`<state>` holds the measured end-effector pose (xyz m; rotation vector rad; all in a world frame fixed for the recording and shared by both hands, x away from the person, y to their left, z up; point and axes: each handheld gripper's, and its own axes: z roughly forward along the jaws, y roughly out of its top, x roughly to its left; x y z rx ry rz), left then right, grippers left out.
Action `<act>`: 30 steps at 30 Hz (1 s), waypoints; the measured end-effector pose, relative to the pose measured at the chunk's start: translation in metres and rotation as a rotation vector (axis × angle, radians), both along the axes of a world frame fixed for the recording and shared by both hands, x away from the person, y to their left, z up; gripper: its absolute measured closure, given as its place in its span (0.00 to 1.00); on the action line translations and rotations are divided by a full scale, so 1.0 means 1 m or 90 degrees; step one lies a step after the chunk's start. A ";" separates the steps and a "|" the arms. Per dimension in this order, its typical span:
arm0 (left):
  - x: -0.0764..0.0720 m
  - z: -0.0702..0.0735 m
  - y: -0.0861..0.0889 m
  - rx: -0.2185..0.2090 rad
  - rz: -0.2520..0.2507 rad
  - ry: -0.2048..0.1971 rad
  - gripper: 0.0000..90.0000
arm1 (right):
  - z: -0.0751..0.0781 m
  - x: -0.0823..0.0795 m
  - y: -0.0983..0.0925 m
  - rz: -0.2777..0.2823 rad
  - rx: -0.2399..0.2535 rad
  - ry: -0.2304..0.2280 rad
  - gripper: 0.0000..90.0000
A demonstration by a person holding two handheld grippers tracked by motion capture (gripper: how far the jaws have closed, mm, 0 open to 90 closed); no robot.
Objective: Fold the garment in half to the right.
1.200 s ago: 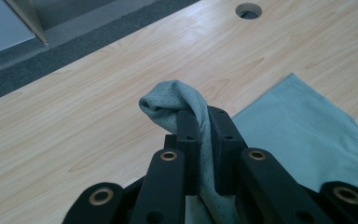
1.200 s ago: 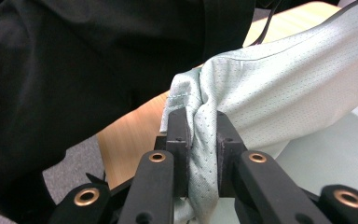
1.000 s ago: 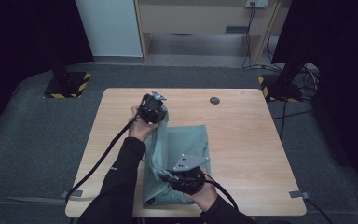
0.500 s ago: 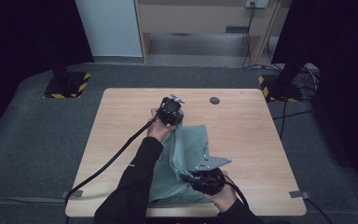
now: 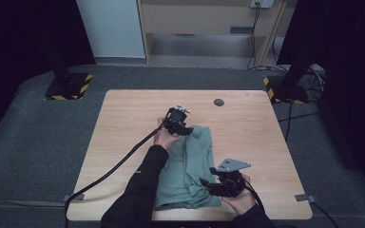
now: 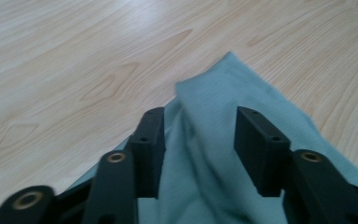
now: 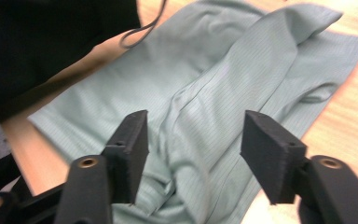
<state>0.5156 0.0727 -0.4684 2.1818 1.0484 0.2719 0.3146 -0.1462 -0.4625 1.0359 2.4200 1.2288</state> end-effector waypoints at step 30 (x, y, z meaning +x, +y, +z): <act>-0.007 -0.054 0.074 0.047 0.108 -0.033 0.47 | -0.062 0.002 0.102 0.083 -0.132 -0.021 0.29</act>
